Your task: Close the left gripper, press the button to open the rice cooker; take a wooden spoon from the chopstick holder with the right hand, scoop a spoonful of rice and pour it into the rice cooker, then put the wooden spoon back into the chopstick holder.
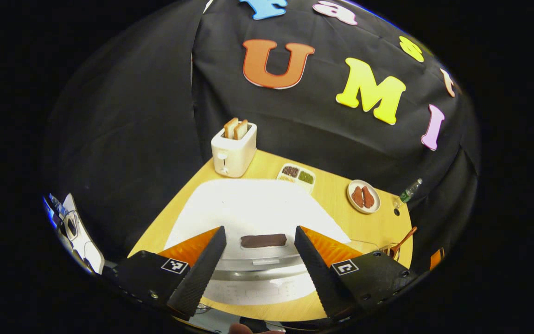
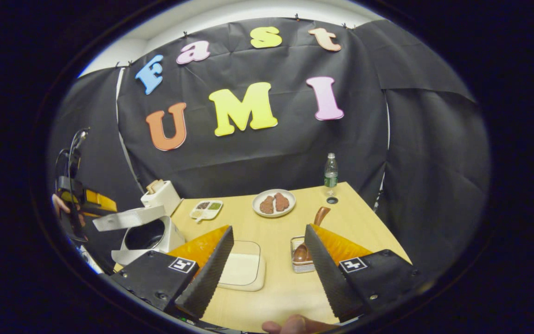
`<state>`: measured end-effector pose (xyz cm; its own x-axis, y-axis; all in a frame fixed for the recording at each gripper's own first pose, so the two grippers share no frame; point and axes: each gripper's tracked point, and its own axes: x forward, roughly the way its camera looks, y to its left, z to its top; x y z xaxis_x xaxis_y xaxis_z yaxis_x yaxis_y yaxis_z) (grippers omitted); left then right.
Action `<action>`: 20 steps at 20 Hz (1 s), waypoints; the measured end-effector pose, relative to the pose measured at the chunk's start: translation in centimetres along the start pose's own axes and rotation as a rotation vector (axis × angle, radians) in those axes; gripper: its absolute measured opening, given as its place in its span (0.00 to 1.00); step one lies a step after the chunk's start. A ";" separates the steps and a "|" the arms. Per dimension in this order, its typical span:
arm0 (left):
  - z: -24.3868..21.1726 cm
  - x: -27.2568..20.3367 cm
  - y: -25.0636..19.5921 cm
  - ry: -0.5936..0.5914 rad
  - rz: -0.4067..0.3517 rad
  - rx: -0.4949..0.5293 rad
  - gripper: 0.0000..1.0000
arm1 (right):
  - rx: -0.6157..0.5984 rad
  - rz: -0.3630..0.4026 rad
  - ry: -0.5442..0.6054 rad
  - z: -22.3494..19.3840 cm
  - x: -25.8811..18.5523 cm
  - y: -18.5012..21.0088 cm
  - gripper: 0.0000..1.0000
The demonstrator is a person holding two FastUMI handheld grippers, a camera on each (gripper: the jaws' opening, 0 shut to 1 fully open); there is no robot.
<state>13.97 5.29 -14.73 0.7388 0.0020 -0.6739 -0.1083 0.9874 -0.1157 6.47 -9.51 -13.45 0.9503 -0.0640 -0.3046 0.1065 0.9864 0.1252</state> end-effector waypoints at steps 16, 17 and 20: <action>-6.9 3.6 0.5 0.218 0.109 -0.033 0.97 | 0.028 0.052 0.038 0.2 4.3 -1.6 0.97; -7.1 3.6 0.6 0.225 0.125 -0.026 0.97 | 0.031 0.061 0.039 0.3 4.8 -1.6 0.97; -7.1 4.0 0.5 0.234 0.161 -0.019 0.99 | 0.029 0.101 0.054 0.1 6.3 -1.4 0.97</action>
<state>12.18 4.65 -22.70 0.5376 0.1194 -0.8347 -0.2254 0.9742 -0.0058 12.30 -11.33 -15.40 0.9395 0.0448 -0.3397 0.0200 0.9826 0.1849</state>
